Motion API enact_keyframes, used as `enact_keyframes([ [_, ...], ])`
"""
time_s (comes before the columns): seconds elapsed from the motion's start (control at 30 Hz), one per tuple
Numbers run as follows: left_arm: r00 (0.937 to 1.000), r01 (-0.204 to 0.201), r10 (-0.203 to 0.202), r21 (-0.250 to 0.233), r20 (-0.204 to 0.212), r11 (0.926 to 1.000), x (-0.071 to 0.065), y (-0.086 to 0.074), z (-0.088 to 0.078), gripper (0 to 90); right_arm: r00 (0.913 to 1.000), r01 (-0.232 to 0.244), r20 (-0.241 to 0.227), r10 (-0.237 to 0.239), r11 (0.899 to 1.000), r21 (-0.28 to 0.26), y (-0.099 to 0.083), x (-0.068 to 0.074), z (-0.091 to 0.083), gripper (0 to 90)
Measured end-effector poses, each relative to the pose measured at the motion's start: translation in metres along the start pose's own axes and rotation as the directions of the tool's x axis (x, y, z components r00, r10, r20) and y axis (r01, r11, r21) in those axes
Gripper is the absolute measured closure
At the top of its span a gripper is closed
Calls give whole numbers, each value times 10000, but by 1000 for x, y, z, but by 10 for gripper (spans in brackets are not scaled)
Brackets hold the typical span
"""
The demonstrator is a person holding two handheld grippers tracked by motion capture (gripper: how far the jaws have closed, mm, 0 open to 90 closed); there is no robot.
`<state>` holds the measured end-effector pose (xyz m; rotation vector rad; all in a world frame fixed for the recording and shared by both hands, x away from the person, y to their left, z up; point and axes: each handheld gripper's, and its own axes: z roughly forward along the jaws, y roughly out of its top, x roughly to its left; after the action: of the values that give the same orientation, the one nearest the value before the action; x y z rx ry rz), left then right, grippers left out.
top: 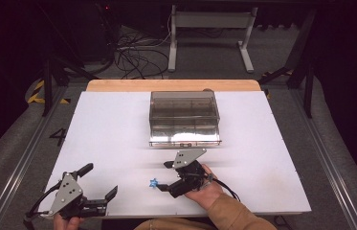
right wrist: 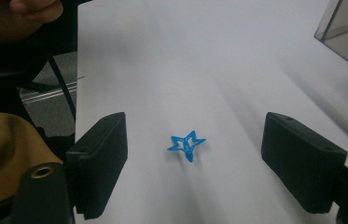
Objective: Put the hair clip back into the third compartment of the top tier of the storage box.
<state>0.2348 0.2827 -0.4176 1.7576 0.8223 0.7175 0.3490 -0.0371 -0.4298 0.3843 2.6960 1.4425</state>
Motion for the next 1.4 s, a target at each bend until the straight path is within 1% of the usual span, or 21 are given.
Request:
enact_keyframes([
  [0.07, 10000, -11, 11, 14, 12, 10000, 0, 0, 0, 6, 10000, -48, -59, 49, 9999, 150, 0, 1, 5, 237],
  [0.3, 10000, -5, 5, 69, 38, 10000, 0, 0, 1, 5, 9998, -23, -180, 30, 9991, 412, 0, 2, 13, 245],
  [0.43, 10000, -9, 9, 71, 38, 10000, 0, 0, 1, 5, 9997, -16, -247, 33, 9977, 683, 0, 3, 20, 257],
  [0.47, 10000, -7, 7, 76, 42, 10000, 0, 0, 1, 5, 9997, -16, -247, 33, 9977, 683, 0, 3, 20, 257],
  [0.5, 10000, -10, 10, 65, 52, 10000, 0, 0, 1, 6, 9996, 58, -264, -36, 9967, 814, -1, 3, 23, 263],
  [0.53, 10000, -2, 2, 45, 51, 10000, 0, 0, 1, 6, 9996, 58, -264, -36, 9967, 814, -1, 3, 23, 263],
  [0.6, 10000, -12, 12, 61, 47, 10000, 0, 0, 1, 6, 9997, 95, -250, -70, 9951, 983, -1, 5, 27, 274],
  [0.73, 10000, -14, 14, 66, 67, 10000, 0, 0, 1, 6, 9996, 117, -263, -88, 9936, 1123, -1, 6, 31, 292],
  [1.17, 9999, -11, 10, 77, 109, 10000, 0, 0, 2, 6, 10000, 71, -39, -65, 9877, 1565, -2, 8, 40, 365],
  [1.4, 9999, -5, 4, 78, 124, 10000, 0, 0, 2, 6, 9997, 105, 220, -146, 9842, 1767, -2, 11, 43, 437],
])
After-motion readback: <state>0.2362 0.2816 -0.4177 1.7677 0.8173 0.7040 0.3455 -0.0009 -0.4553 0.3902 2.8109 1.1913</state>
